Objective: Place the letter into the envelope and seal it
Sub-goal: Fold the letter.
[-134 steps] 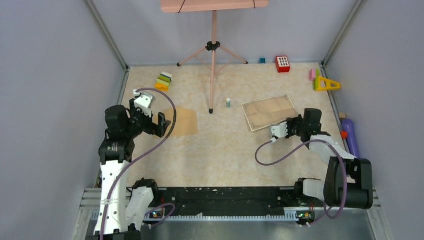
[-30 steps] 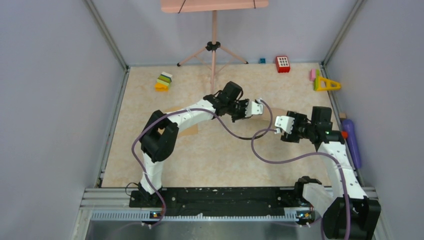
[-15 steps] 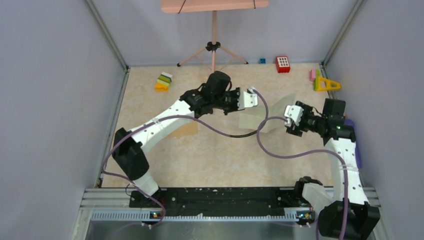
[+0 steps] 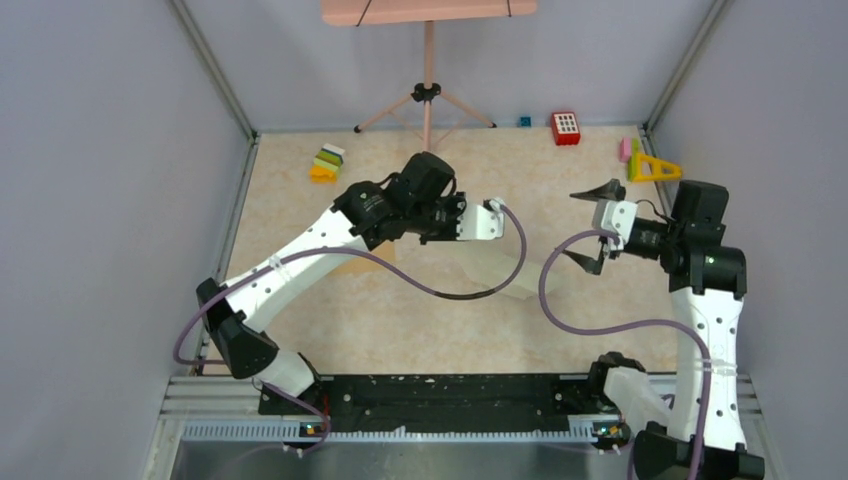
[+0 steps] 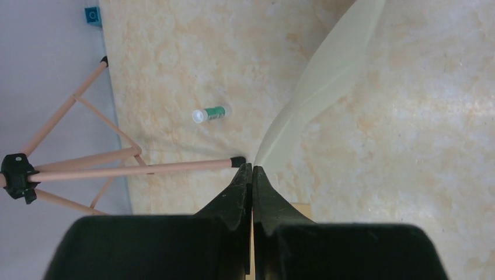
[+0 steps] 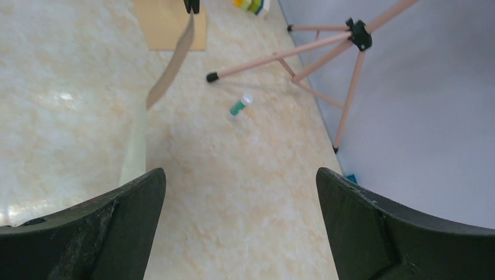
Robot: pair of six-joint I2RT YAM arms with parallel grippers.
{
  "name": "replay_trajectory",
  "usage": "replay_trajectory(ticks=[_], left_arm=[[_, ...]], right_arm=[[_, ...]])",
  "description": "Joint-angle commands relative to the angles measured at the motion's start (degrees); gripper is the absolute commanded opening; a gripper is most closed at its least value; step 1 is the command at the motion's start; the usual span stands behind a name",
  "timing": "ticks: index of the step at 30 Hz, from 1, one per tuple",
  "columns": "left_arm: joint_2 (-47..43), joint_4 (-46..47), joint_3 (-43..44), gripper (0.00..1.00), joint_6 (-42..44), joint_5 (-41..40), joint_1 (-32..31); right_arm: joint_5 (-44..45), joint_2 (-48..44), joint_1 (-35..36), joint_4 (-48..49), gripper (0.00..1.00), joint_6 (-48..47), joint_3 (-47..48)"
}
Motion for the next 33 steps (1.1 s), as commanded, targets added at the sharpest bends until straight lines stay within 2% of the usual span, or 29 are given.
replay_trajectory(ticks=[1, 4, 7, 10, 15, 22, 25, 30, 33], left_arm=[[-4.4, -9.1, 1.4, 0.0, 3.9, -7.6, -3.7], [-4.6, -13.0, 1.9, 0.0, 4.6, -9.4, -5.0], [-5.2, -12.2, 0.5, 0.0, 3.7, -14.5, -5.0], [-5.2, -12.0, 0.8, 0.0, 3.8, -14.9, -5.0], [-2.6, -14.6, 6.3, 0.0, 3.0, -12.9, -5.3], [-0.8, -17.4, 9.8, 0.0, 3.8, -12.9, -7.3], [-0.5, -17.6, 9.8, 0.0, 3.9, -13.0, -7.5], [-0.4, -17.7, 9.6, 0.0, 4.0, -13.4, -7.5], [-0.4, -17.7, 9.7, 0.0, 4.1, -13.5, -7.6]], right_arm=[[-11.5, -2.3, 1.9, 3.3, 0.99, 8.0, -3.9], [-8.5, -2.7, 9.4, 10.5, 0.98, 14.9, -8.5], [-1.4, -3.9, 17.8, 20.7, 0.95, 24.8, -14.2], [3.5, -4.9, 22.6, 28.6, 0.94, 30.6, -18.6], [12.8, -4.8, 28.4, 31.9, 0.93, 30.8, -22.2], [15.5, -0.4, 29.9, 37.0, 0.93, 31.7, -22.3], [15.2, 1.6, 30.5, 36.5, 0.89, 30.7, -21.5], [13.5, 5.1, 33.7, 21.8, 0.75, 20.0, -16.6], [13.6, 6.5, 34.9, 18.7, 0.66, 18.7, -15.4]])
